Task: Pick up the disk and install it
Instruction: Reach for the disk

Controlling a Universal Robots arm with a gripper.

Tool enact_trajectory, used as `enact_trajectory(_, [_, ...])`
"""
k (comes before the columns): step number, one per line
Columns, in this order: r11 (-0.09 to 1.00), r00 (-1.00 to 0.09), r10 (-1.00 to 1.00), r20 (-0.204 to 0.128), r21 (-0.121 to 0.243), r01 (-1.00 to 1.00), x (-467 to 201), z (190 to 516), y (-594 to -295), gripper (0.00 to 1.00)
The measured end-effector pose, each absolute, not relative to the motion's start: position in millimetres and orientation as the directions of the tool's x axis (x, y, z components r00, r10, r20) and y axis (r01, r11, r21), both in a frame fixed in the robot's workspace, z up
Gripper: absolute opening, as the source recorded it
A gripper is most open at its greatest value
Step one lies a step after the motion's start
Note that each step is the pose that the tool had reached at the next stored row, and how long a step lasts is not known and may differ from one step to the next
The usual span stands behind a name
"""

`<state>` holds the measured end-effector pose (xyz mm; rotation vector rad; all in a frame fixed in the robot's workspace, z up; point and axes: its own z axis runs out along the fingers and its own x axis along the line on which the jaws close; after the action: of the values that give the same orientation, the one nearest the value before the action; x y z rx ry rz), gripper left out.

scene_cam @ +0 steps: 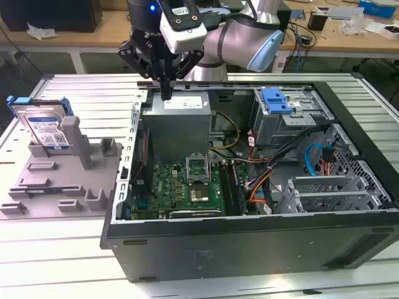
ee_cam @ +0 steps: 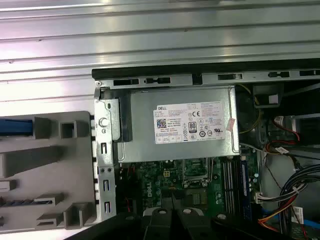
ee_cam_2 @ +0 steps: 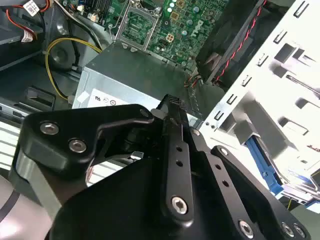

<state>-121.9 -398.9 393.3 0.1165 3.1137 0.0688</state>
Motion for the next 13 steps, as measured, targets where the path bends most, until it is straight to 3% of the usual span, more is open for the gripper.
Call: enact_trajectory(13, [0.996,-0.997,0.075,-0.023,0.045,0.074,-122.4,393.3,-398.7,0.11])
